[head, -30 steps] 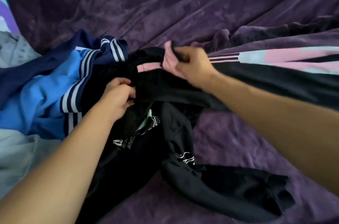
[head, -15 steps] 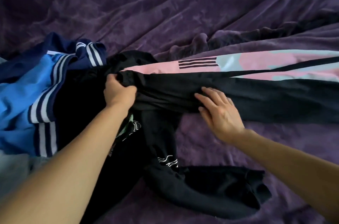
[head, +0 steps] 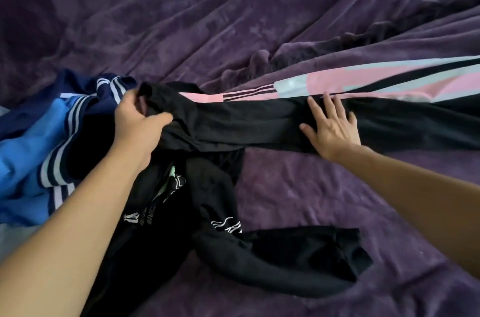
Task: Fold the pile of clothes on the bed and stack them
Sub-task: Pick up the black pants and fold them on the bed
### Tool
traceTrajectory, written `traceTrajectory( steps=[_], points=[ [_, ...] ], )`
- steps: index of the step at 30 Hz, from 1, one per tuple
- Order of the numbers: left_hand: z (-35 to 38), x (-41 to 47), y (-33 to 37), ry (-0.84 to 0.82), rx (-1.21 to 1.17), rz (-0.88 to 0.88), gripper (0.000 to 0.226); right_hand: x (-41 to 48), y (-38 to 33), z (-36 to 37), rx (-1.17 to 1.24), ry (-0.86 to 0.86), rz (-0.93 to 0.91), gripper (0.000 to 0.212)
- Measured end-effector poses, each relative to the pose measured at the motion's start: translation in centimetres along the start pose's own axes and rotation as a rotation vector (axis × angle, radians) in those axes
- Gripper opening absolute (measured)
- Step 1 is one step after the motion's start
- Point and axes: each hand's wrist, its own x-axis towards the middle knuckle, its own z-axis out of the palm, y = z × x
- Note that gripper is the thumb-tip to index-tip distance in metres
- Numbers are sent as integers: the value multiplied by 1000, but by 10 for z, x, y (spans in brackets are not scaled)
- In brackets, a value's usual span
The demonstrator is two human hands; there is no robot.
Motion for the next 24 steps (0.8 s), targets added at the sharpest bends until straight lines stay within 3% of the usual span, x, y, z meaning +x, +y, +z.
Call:
traceTrajectory(
  steps=[3,7,11,15,17,20,21,24],
  points=[
    [50,-23,48,-114,96,231,55,-22,22,-11,20,16,7,69],
    [148,-70,83,-341,221,410,63,-37,66,-34,186,129,103,67],
    [246,-113,83,-465,340,387,67,-54,133,-47,239,182,137,66],
    [312,-131,55,-662,350,152,73,-58,203,-47,277,140,163,65],
    [330,-137,39,-544,342,205,53,-58,238,-48,295,109,173,65],
    [348,-137,15,-194,710,488,44,-61,284,-53,294,90,152,63],
    [352,-138,10,-217,870,479,47,-61,296,-56,280,83,136,62],
    [366,-140,1,-498,1159,366,59,-58,312,-63,211,60,35,61]
  ],
)
